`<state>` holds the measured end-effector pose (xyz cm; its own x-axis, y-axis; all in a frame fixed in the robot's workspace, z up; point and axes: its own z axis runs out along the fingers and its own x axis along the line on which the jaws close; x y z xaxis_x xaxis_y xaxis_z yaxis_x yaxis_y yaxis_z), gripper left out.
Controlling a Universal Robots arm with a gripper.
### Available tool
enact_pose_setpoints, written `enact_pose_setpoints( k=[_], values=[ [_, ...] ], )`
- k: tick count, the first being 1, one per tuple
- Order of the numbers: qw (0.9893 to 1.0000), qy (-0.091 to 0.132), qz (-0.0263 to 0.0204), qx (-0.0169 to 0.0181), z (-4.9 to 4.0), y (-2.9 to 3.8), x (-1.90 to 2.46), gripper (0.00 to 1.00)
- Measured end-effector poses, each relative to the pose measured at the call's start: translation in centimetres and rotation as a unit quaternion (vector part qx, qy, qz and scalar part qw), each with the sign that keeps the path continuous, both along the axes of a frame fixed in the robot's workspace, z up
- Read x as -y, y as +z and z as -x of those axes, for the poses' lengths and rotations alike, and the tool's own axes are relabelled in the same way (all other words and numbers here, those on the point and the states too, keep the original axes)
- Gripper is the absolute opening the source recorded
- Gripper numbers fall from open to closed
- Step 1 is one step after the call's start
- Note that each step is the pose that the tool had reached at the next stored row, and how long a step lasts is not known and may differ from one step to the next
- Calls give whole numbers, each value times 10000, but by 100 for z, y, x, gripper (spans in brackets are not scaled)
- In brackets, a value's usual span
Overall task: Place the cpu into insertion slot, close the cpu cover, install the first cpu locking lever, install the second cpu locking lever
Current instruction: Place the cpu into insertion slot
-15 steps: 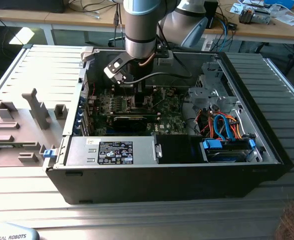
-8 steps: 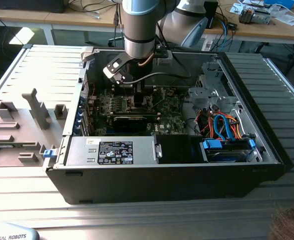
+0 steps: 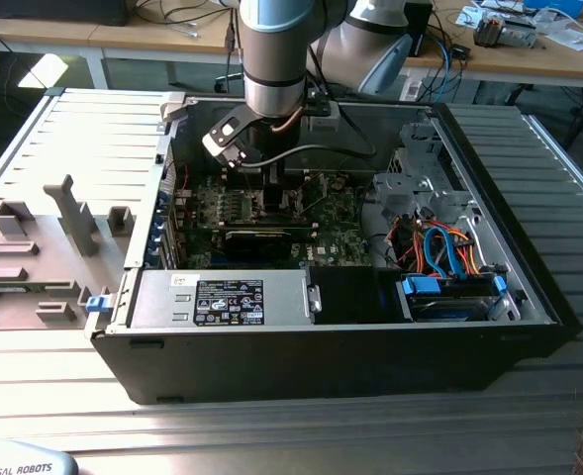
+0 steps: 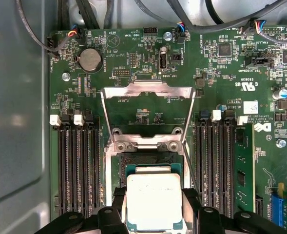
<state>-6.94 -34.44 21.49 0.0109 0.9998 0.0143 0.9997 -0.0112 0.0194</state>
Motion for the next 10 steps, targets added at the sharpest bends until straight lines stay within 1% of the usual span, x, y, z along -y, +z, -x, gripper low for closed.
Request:
enact_pose_setpoints(
  k=[1,10],
  values=[
    [10000,0,0,0,6,-10,0,54],
    [10000,0,0,0,15,-25,-10,54]
  ],
)
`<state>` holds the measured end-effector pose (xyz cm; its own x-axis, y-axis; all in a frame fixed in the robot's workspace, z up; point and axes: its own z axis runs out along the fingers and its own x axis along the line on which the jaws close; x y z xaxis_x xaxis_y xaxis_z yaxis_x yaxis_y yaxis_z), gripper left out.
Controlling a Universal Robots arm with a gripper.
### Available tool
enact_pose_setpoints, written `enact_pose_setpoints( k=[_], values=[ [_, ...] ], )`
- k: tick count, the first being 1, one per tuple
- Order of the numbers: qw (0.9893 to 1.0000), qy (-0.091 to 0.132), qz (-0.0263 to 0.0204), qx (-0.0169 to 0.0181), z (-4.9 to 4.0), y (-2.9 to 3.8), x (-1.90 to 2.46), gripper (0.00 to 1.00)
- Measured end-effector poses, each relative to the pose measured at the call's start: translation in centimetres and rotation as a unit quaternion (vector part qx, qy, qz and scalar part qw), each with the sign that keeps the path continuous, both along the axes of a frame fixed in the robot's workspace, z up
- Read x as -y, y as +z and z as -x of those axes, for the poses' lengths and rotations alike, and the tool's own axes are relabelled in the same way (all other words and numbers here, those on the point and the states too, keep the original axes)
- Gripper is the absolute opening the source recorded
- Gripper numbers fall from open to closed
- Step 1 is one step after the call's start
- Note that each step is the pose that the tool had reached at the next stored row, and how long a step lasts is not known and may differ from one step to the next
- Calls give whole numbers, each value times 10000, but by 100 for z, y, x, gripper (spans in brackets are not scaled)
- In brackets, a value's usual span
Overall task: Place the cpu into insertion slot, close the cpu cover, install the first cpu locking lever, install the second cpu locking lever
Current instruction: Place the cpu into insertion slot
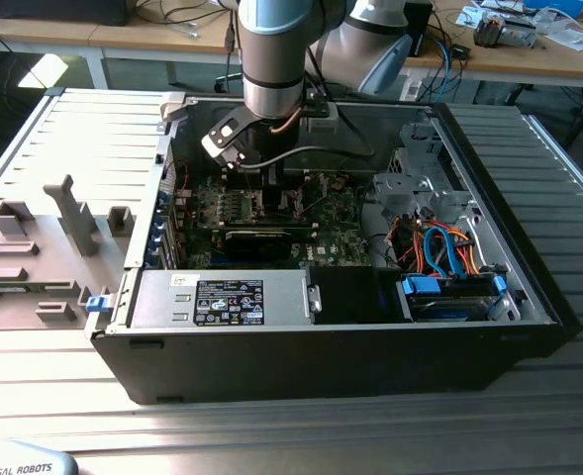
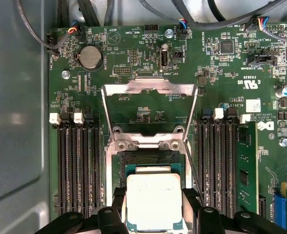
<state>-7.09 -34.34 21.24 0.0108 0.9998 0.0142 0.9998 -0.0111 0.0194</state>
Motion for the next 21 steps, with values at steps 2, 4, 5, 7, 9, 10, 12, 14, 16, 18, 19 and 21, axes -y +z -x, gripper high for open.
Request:
enact_pose_setpoints(
  k=[2,4,5,7,9,10,12,14,16,18,19,21],
  values=[
    [10000,-1,1,0,3,-2,-2,54],
    [10000,0,0,0,6,-5,-3,54],
    [10000,0,0,0,8,-7,-3,54],
    [10000,0,0,0,8,-9,-3,54],
    [10000,0,0,0,9,-12,-4,54],
    [10000,0,0,0,10,-13,-4,54],
    [10000,0,0,0,11,-17,-4,54],
    [10000,0,0,0,12,-21,-4,54],
    [10000,0,0,0,13,-25,-4,54],
    [10000,-1,1,0,15,-27,-5,54],
    [10000,-1,0,0,18,-30,-7,54],
    [10000,0,0,0,23,-33,-10,54]
  ],
)
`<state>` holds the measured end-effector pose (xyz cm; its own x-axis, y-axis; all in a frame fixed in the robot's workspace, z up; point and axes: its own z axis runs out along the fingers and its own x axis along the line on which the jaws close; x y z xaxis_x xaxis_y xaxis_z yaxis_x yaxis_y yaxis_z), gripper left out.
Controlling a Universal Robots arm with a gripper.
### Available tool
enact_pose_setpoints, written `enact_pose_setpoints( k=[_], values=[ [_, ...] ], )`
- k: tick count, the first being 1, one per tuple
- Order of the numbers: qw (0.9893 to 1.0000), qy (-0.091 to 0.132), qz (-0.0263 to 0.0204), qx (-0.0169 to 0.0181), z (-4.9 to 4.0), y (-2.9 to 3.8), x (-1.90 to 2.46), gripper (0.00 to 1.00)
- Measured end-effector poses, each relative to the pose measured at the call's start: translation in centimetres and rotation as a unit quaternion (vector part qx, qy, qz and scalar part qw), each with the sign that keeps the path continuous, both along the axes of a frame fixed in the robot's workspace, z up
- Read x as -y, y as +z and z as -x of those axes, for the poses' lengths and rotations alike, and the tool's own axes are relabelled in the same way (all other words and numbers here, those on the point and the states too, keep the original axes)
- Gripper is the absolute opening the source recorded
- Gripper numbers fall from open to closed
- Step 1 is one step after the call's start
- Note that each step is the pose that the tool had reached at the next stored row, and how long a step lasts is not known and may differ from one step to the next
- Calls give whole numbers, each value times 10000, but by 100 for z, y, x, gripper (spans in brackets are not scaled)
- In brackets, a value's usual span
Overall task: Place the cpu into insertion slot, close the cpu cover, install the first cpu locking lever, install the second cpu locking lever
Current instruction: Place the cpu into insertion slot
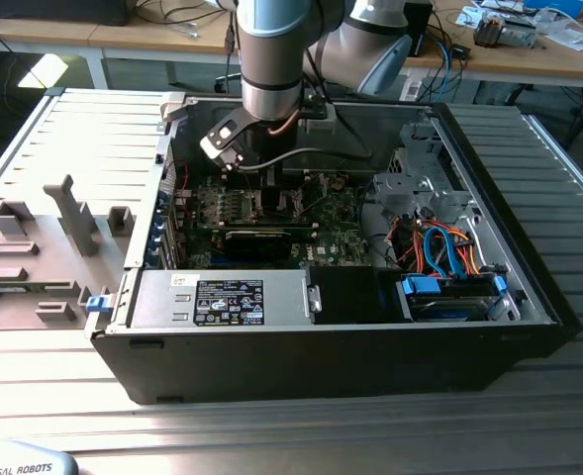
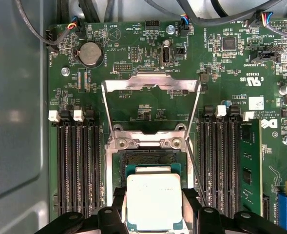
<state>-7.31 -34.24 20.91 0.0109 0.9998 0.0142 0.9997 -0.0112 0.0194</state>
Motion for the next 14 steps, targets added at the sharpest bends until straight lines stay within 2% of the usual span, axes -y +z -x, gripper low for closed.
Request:
enact_pose_setpoints(
  k=[14],
  values=[
    [10000,0,-1,0,-29,-36,-2,54]
  ],
)
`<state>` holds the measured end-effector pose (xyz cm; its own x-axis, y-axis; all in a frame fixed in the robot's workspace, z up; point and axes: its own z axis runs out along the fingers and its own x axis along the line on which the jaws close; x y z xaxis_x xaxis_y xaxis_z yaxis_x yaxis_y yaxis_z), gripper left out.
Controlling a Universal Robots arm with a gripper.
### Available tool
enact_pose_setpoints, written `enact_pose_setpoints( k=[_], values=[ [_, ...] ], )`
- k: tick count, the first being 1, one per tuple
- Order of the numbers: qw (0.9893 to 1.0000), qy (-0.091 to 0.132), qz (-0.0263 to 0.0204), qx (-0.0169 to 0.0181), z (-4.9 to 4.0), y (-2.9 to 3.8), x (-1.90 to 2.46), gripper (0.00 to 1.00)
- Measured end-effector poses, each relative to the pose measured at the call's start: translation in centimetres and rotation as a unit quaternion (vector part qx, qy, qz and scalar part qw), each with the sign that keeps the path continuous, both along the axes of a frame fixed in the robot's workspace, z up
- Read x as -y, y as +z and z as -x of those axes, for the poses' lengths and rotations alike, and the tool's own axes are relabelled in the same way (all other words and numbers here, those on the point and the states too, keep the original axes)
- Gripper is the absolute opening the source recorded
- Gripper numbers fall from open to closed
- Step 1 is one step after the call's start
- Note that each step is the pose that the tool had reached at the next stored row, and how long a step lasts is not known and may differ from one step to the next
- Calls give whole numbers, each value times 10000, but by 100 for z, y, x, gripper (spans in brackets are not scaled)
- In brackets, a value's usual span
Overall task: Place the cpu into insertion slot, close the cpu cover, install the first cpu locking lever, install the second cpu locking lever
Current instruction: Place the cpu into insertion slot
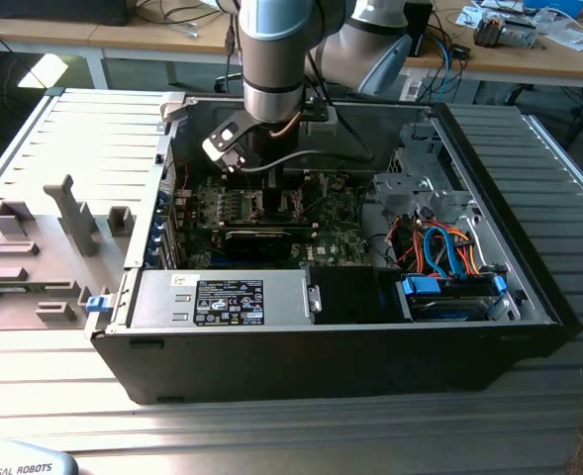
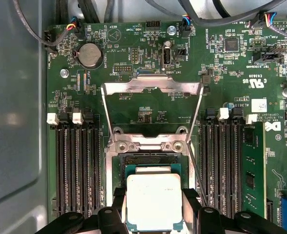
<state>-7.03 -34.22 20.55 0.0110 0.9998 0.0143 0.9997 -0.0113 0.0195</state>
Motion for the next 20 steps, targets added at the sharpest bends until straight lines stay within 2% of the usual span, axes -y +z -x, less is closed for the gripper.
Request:
enact_pose_setpoints(
  k=[13,20],
  values=[
    [10000,1,0,0,-2,-44,0,54],
    [10000,0,0,0,-3,-45,0,54]
  ],
)
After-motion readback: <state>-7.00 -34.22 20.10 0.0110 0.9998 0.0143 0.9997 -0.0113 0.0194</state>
